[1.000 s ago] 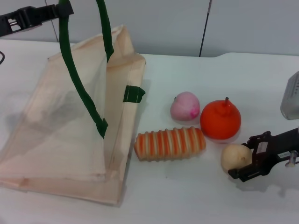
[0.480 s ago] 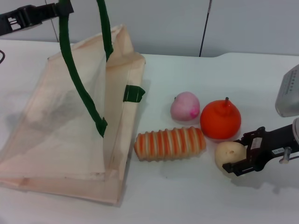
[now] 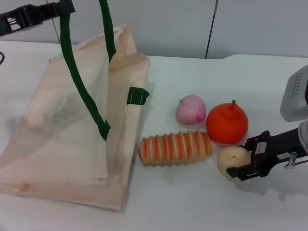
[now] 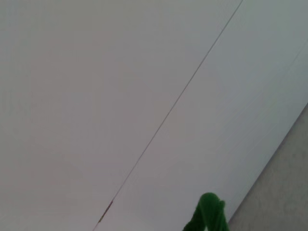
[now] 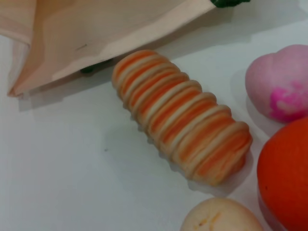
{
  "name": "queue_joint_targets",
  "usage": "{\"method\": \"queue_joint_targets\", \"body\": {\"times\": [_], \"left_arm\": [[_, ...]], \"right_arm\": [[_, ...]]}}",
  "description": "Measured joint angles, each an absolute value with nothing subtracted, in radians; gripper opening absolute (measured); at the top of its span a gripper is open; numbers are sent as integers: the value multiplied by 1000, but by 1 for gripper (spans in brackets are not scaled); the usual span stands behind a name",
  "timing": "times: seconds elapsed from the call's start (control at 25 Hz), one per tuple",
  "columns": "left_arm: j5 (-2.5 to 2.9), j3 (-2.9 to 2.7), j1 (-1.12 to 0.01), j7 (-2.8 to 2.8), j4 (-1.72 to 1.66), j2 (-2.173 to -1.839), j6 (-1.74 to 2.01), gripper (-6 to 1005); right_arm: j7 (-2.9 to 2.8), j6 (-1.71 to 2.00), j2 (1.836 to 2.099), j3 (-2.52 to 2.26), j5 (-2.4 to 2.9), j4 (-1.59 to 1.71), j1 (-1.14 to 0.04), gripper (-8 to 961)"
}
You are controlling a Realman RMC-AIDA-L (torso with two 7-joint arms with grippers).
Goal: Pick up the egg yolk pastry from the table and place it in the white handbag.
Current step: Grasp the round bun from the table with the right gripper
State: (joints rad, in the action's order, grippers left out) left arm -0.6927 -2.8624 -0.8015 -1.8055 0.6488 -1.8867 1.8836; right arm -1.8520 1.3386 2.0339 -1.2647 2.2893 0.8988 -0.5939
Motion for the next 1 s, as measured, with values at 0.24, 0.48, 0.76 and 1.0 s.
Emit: {"method": "queue_joint_targets", "body": {"times": [0.24, 0.48, 0.76, 1.0], "left_arm": [[-693, -2862, -801, -1807, 649, -1887, 1884, 228], [-693, -2862, -801, -1808, 649, -1887, 1884, 233], [-693, -2862, -801, -1810, 649, -1887, 1884, 238], [-693, -2862, -802, -1810, 645, -1887, 1884, 243]], "right_arm": [[-1852, 1332, 2033, -1281, 2285, 899, -594, 702], [-1851, 1328, 2031, -1283, 2288, 899, -594, 693], [-1851, 1327, 2030, -1281, 2285, 902, -596, 684], [-1852, 1333, 2030, -1281, 2284, 910, -597, 676]]}}
